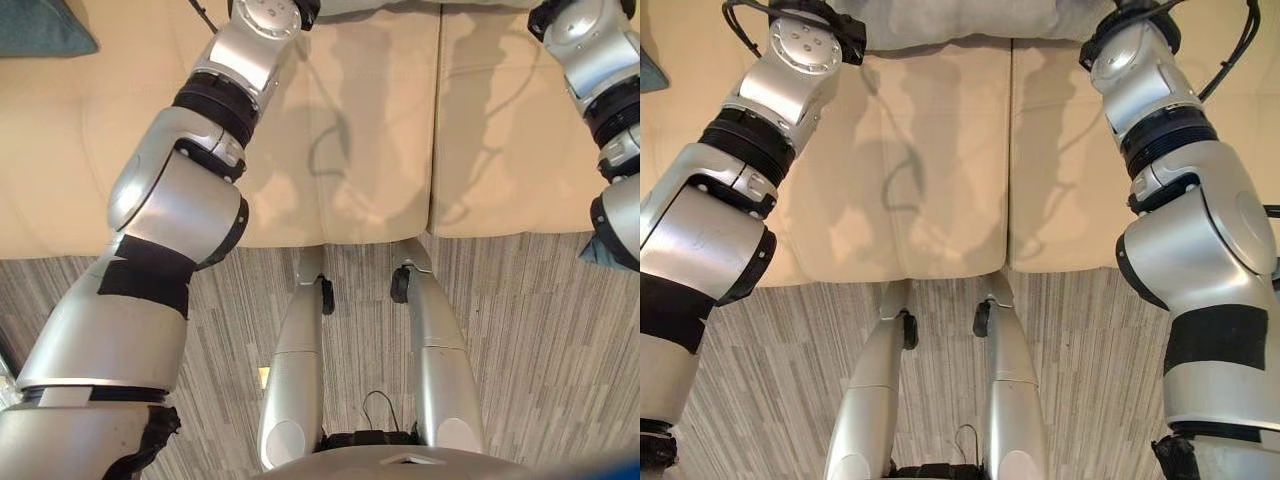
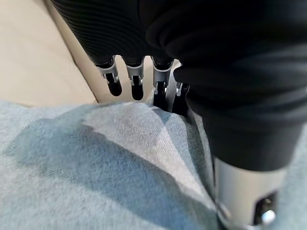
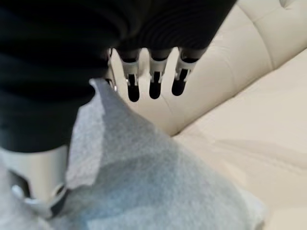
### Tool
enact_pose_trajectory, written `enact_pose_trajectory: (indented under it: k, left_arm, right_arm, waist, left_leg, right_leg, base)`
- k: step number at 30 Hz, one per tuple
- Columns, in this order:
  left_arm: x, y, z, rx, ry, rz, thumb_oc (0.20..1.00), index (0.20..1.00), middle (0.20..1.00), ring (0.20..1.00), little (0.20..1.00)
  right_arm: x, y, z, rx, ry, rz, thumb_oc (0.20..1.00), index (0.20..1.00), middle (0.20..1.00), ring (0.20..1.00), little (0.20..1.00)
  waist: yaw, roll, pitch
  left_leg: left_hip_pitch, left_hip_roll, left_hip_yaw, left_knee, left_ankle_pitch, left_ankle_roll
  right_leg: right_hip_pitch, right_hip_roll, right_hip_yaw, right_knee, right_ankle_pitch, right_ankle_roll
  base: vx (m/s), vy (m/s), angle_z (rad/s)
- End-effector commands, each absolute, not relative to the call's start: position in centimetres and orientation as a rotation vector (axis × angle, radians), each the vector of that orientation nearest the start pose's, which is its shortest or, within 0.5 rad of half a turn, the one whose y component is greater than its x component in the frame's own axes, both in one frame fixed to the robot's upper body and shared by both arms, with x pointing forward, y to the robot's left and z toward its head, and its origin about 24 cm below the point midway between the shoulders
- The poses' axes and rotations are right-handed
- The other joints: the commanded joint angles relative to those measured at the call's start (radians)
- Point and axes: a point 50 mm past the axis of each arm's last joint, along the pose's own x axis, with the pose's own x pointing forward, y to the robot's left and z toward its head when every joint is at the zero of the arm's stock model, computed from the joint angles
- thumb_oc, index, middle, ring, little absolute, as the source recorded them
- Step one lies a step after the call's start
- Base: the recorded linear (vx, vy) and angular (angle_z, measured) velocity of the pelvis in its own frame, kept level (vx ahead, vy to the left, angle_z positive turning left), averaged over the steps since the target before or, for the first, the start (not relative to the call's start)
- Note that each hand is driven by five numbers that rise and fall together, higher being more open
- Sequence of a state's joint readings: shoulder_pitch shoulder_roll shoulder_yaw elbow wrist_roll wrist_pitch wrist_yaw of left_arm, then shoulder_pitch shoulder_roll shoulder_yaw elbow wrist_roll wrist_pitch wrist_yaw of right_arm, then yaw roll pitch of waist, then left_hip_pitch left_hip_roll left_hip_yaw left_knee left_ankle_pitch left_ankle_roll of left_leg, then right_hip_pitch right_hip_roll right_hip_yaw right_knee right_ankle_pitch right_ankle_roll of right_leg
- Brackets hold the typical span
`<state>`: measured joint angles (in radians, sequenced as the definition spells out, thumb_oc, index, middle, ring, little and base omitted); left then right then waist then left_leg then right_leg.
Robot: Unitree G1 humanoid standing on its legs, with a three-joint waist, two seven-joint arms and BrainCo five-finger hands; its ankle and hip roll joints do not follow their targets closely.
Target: Pick up all the scattered cushions and arrange them neatly on the sofa.
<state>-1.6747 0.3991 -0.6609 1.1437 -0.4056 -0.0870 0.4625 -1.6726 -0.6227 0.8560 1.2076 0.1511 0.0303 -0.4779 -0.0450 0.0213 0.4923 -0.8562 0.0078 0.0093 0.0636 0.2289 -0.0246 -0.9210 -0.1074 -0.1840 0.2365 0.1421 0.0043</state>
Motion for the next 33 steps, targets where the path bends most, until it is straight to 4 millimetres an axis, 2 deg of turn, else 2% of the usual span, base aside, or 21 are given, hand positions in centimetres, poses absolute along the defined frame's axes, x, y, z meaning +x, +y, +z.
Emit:
enact_pose_trajectory:
  k: [1, 3, 8, 12, 14, 15, 16, 17, 18, 21, 22, 23, 25, 26, 28, 29, 30, 32, 33]
  left_arm:
    - [39.2, 7.8, 40.2, 0.448, -0.738, 0.181, 1.000, 1.000, 1.000, 1.000, 1.000]
    - [39.3, 8.4, 40.4, 0.446, -0.738, 0.198, 1.000, 1.000, 1.000, 1.000, 1.000]
    - [39.5, 11.8, 40.7, 0.408, -0.720, 0.274, 1.000, 1.000, 1.000, 1.000, 1.000]
    - [39.0, 20.6, 40.6, 0.361, -0.671, 0.449, 1.000, 1.000, 1.000, 1.000, 1.000]
    - [37.9, 25.2, 40.5, 0.367, -0.654, 0.551, 1.000, 1.000, 1.000, 1.000, 1.000]
    - [36.3, 29.6, 39.8, 0.336, -0.652, 0.632, 1.000, 1.000, 1.000, 1.000, 1.000]
    - [36.3, 29.6, 39.6, 0.337, -0.650, 0.630, 1.000, 1.000, 1.000, 1.000, 1.000]
    - [35.5, 31.1, 39.5, 0.324, -0.661, 0.655, 1.000, 1.000, 1.000, 1.000, 1.000]
    - [35.1, 31.9, 39.0, 0.314, -0.665, 0.661, 1.000, 1.000, 1.000, 1.000, 1.000]
    - [34.3, 33.3, 36.7, 0.324, -0.683, 0.650, 1.000, 1.000, 1.000, 1.000, 1.000]
    - [34.3, 33.1, 35.5, 0.316, -0.684, 0.625, 1.000, 1.000, 1.000, 1.000, 1.000]
    - [34.0, 32.9, 32.0, 0.297, -0.667, 0.561, 1.000, 1.000, 1.000, 1.000, 1.000]
    - [33.7, 32.7, 28.0, 0.267, -0.615, 0.505, 1.000, 1.000, 1.000, 1.000, 1.000]
    - [33.3, 32.5, 25.0, 0.253, -0.562, 0.473, 1.000, 1.000, 1.000, 1.000, 1.000]
    - [32.1, 32.3, 19.2, 0.267, -0.420, 0.438, 1.000, 1.000, 1.000, 1.000, 1.000]
    - [30.3, 32.2, 14.3, 0.338, -0.277, 0.410, 1.000, 1.000, 1.000, 1.000, 1.000]
    - [29.4, 32.3, 12.4, 0.380, -0.217, 0.395, 1.000, 1.000, 1.000, 1.000, 1.000]
    - [27.8, 32.0, 8.5, 0.432, -0.075, 0.354, 1.000, 1.000, 1.000, 1.000, 1.000]
    - [25.8, 31.8, 4.7, 0.441, 0.061, 0.341, 1.000, 1.000, 1.000, 1.000, 1.000]
  right_arm:
    - [40.2, -16.6, 39.1, -0.932, -0.642, -0.514, 1.000, 1.000, 1.000, 1.000, 1.000]
    - [40.3, -16.7, 38.8, -0.930, -0.632, -0.512, 1.000, 1.000, 1.000, 1.000, 1.000]
    - [40.2, -18.7, 38.6, -0.944, -0.603, -0.558, 1.000, 1.000, 1.000, 1.000, 1.000]
    - [38.9, -24.0, 38.8, -0.975, -0.559, -0.666, 1.000, 1.000, 1.000, 1.000, 1.000]
    - [37.8, -27.2, 38.9, -0.972, -0.536, -0.737, 1.000, 1.000, 1.000, 1.000, 1.000]
    - [35.6, -31.3, 39.0, -0.928, -0.529, -0.834, 1.000, 1.000, 1.000, 1.000, 1.000]
    - [35.6, -31.4, 38.9, -0.928, -0.526, -0.833, 1.000, 1.000, 1.000, 1.000, 1.000]
    - [34.7, -33.0, 38.7, -0.905, -0.522, -0.863, 1.000, 1.000, 1.000, 1.000, 1.000]
    - [34.3, -34.0, 38.0, -0.888, -0.510, -0.871, 1.000, 1.000, 1.000, 1.000, 1.000]
    - [32.9, -36.7, 35.2, -0.834, -0.479, -0.883, 1.000, 1.000, 1.000, 1.000, 1.000]
    - [32.6, -37.3, 34.0, -0.811, -0.473, -0.884, 1.000, 1.000, 1.000, 1.000, 1.000]
    - [31.9, -38.4, 30.3, -0.768, -0.425, -0.865, 1.000, 1.000, 1.000, 1.000, 1.000]
    - [31.2, -39.2, 26.5, -0.716, -0.371, -0.847, 1.000, 1.000, 1.000, 1.000, 1.000]
    - [30.7, -39.3, 24.0, -0.710, -0.328, -0.824, 1.000, 1.000, 1.000, 1.000, 1.000]
    - [29.5, -39.0, 18.8, -0.689, -0.232, -0.776, 1.000, 1.000, 1.000, 1.000, 1.000]
    - [28.0, -38.3, 14.3, -0.676, -0.143, -0.705, 1.000, 1.000, 1.000, 1.000, 1.000]
    - [27.2, -37.9, 11.8, -0.710, -0.062, -0.653, 1.000, 1.000, 1.000, 1.000, 1.000]
    - [26.0, -37.1, 8.3, -0.672, 0.043, -0.591, 1.000, 1.000, 1.000, 1.000, 1.000]
    - [24.6, -35.9, 4.7, -0.685, 0.158, -0.497, 1.000, 1.000, 1.000, 1.000, 1.000]
  waist:
    - [0.012, 0.009, -0.039]
    - [0.013, 0.010, -0.037]
    - [0.016, 0.014, -0.037]
    - [0.019, 0.018, -0.045]
    - [0.018, 0.021, -0.048]
    - [0.015, 0.028, -0.050]
    - [0.015, 0.028, -0.053]
    - [0.013, 0.030, -0.052]
    - [0.012, 0.031, -0.045]
    - [0.007, 0.034, -0.057]
    - [0.007, 0.033, -0.062]
    - [0.005, 0.032, -0.079]
    - [0.002, 0.030, -0.095]
    - [0.000, 0.028, -0.103]
    - [-0.005, 0.021, -0.124]
    - [-0.006, 0.011, -0.149]
    - [-0.006, 0.007, -0.161]
    - [-0.009, 0.000, -0.172]
    - [-0.008, -0.005, -0.187]
  left_leg:
    - [0.041, 0.020, 0.078, -0.080, -0.029, -0.100]
    - [0.040, 0.021, 0.079, -0.079, -0.028, -0.100]
    - [0.047, 0.023, 0.078, -0.078, -0.028, -0.100]
    - [0.051, 0.027, 0.081, -0.071, -0.031, -0.100]
    - [0.050, 0.029, 0.083, -0.067, -0.033, -0.100]
    - [0.047, 0.033, 0.086, -0.059, -0.038, -0.097]
    - [0.047, 0.033, 0.086, -0.059, -0.039, -0.097]
    - [0.046, 0.033, 0.087, -0.056, -0.041, -0.097]
    - [0.033, 0.035, 0.098, -0.046, -0.019, -0.088]
    - [0.042, 0.036, 0.099, -0.039, -0.030, -0.086]
    - [0.049, 0.036, 0.101, -0.036, -0.034, -0.084]
    - [0.075, 0.035, 0.103, -0.039, -0.042, -0.083]
    - [0.115, 0.032, 0.106, -0.043, -0.053, -0.080]
    - [0.142, 0.031, 0.109, -0.045, -0.059, -0.079]
    - [0.210, 0.030, 0.111, -0.056, -0.074, -0.073]
    - [0.286, 0.027, 0.116, -0.075, -0.082, -0.073]
    - [0.315, 0.024, 0.117, -0.081, -0.087, -0.072]
    - [0.381, 0.022, 0.117, -0.091, -0.094, -0.069]
    - [0.454, 0.023, 0.110, -0.111, -0.105, -0.063]
  right_leg:
    - [0.040, 0.028, 0.044, -0.037, -0.115, 0.119]
    - [0.038, 0.029, 0.046, -0.037, -0.114, 0.119]
    - [0.043, 0.032, 0.048, -0.035, -0.116, 0.118]
    - [0.043, 0.033, 0.052, -0.024, -0.123, 0.117]
    - [0.039, 0.032, 0.054, -0.017, -0.125, 0.117]
    - [0.034, 0.030, 0.058, -0.008, -0.128, 0.116]
    - [0.034, 0.030, 0.058, -0.008, -0.129, 0.116]
    - [0.033, 0.030, 0.060, -0.006, -0.130, 0.116]
    - [0.023, 0.028, 0.049, -0.004, -0.103, 0.108]
    - [0.032, 0.029, 0.052, 0.003, -0.111, 0.105]
    - [0.039, 0.029, 0.051, 0.003, -0.112, 0.104]
    - [0.066, 0.030, 0.049, 0.001, -0.119, 0.101]
    - [0.103, 0.031, 0.046, -0.001, -0.125, 0.100]
    - [0.128, 0.031, 0.044, -0.003, -0.128, 0.099]
    - [0.185, 0.030, 0.039, -0.006, -0.137, 0.097]
    - [0.256, 0.031, 0.032, -0.013, -0.143, 0.098]
    - [0.292, 0.029, 0.028, -0.019, -0.148, 0.099]
    - [0.357, 0.031, 0.026, -0.028, -0.155, 0.097]
    - [0.432, 0.033, 0.026, -0.047, -0.164, 0.101]
  base:
    - [0.00, 0.000, 0.00]
    - [0.00, 0.000, 0.00]
    - [0.00, 0.000, 0.00]
    - [0.00, 0.006, -0.03]
    - [0.01, 0.035, -0.04]
    - [0.02, 0.043, -0.04]
    - [0.03, 0.044, -0.03]
    - [-0.06, 0.023, -0.02]
    - [-0.06, 0.030, 0.01]
    - [0.01, 0.010, 0.09]
    - [0.07, -0.009, 0.03]
    - [0.06, -0.006, -0.06]
    - [0.05, -0.013, -0.09]
    - [0.06, -0.012, -0.03]
    - [0.11, -0.014, -0.01]
    - [0.15, -0.030, -0.06]
    - [0.15, -0.010, -0.09]
    - [0.12, 0.020, -0.04]
    - [0.14, 0.028, -0.05]
